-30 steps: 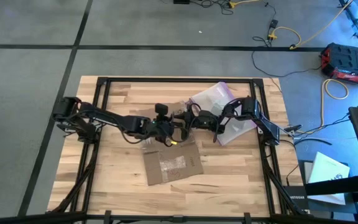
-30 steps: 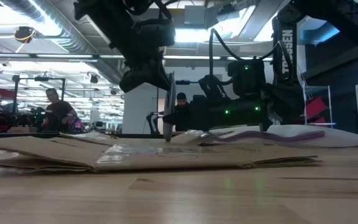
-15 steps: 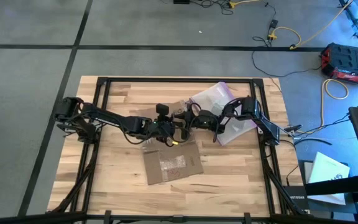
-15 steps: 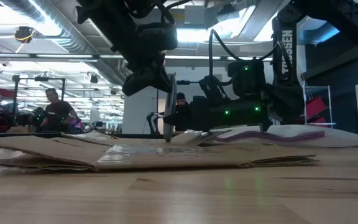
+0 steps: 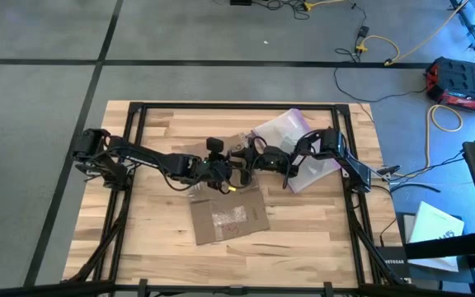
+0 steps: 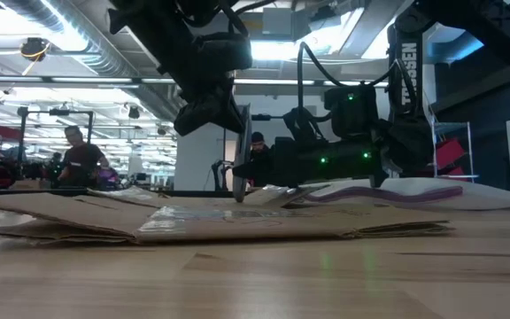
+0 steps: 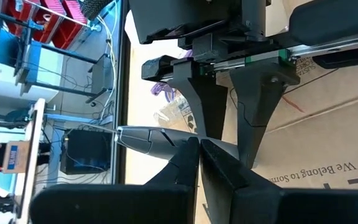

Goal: Unpack boxes
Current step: Close the cutter

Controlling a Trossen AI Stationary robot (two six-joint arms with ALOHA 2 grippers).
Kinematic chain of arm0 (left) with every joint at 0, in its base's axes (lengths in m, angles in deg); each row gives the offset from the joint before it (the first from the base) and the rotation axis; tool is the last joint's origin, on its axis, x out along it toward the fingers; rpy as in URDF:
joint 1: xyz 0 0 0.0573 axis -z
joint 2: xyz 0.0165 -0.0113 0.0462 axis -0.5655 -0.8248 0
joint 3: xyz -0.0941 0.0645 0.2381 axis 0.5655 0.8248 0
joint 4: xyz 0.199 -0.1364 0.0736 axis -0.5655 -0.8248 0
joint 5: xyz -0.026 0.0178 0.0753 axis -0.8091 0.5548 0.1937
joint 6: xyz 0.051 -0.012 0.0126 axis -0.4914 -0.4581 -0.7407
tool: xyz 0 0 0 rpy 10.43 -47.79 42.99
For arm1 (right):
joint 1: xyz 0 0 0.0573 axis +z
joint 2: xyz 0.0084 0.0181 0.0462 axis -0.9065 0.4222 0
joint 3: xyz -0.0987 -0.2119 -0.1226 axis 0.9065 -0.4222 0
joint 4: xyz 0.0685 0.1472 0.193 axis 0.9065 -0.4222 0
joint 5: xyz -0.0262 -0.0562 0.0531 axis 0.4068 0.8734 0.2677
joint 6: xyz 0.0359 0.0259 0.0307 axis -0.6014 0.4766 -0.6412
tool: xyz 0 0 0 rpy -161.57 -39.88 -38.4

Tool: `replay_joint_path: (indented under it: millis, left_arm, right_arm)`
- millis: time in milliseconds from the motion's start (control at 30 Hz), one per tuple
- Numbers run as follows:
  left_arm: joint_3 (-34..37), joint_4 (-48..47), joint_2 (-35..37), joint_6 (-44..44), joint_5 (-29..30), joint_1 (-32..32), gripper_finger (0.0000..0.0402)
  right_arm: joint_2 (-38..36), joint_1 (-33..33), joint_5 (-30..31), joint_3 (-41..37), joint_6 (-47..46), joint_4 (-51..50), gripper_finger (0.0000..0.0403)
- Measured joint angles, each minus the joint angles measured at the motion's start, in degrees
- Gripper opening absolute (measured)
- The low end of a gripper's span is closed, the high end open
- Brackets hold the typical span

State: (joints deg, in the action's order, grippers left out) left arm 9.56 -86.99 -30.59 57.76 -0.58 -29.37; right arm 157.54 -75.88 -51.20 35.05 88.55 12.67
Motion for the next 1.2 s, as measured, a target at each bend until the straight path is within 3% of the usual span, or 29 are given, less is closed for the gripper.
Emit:
replay_joint_path:
  millis: [1200]
  left_arm:
    - [2.1, 0.43, -0.02, 6.03, -3.73, -1.69, 0.0]
  right_arm:
    - [0.0, 0.0, -0.57, -0.04, -0.21, 0.13, 0.0104]
